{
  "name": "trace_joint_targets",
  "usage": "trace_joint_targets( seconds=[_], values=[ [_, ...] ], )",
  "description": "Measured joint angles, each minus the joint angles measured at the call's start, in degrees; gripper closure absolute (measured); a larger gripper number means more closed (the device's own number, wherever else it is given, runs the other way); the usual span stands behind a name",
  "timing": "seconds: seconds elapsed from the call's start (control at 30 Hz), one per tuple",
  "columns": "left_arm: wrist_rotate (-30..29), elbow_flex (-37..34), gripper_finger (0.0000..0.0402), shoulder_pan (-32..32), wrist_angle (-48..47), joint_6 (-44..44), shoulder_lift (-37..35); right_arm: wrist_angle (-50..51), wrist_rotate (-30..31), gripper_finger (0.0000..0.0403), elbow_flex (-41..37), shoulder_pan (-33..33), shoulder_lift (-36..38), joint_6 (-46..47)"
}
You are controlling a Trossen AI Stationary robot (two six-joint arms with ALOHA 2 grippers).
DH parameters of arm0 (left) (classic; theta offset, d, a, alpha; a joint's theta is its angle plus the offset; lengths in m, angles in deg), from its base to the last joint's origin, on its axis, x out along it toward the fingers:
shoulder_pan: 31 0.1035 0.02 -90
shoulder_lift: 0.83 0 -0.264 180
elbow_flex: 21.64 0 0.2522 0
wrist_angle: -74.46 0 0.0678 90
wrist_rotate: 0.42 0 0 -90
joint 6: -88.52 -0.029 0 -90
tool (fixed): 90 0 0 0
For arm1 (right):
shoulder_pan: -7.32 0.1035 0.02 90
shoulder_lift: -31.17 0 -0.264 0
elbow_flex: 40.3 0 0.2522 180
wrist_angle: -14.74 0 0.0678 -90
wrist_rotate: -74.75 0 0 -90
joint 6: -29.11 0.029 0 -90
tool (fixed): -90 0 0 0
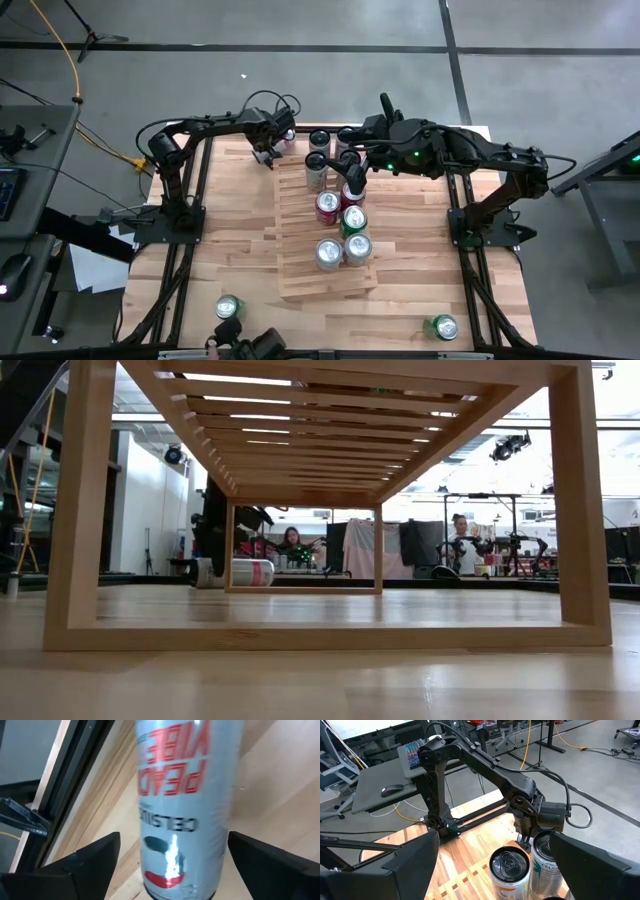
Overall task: Place canned beverage on shelf
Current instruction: Put the white pink can on the shelf
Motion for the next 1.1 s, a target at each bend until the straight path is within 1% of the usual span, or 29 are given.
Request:
trace_joint_targets(
  seconds=[0.17, 0.23, 0.37, 0.53, 0.67, 0.77, 0.83, 0.97, 1.1],
  values=[
    [-0.1, 0.0, 0.0039, 0.2, 1.0, 2.8, 0.0, 0.0, 0.0, 0.0039, 0.0, 0.0, 0.0, 0.0],
    [1.1, 0.0, 0.0039, 0.5, 1.6, 2.5, -0.1, 0.0, 0.0, 0.0039, 0.0, 0.0, 0.0, 0.0],
    [5.2, 0.0, 0.0039, 1.2, 0.6, 2.9, -0.1, 0.0, 0.0, 0.0039, 0.0, 0.1, 0.0, 0.0],
    [5.5, -0.1, 0.0039, 1.8, -1.3, 2.6, -0.1, 0.0, 0.0, 0.0039, 0.0, 0.0, 0.0, 0.0],
    [5.2, -1.8, 0.0039, 1.8, -1.3, 2.2, -0.2, 0.0, 0.0, 0.0039, 0.0, 0.1, 0.0, 0.0],
    [7.0, -4.2, 0.0039, 1.8, 0.3, 2.2, -0.2, 0.0, 0.0, 0.0039, 0.0, 0.1, 0.0, 0.0],
    [6.9, -5.8, 0.0042, 1.8, 0.9, 2.3, -0.2, 0.0, 0.0, 0.0039, 0.0, 0.1, 0.0, 0.0],
    [6.9, -7.4, 0.0063, 1.8, 2.2, 2.5, -0.6, 0.0, 0.0, 0.0039, 0.0, 0.1, 0.0, 0.0],
    [6.8, -7.5, 0.0109, 1.8, 3.0, 2.5, -0.9, 0.0, 0.0, 0.0039, 0.0, 0.1, 0.0, 0.0]
  ],
)
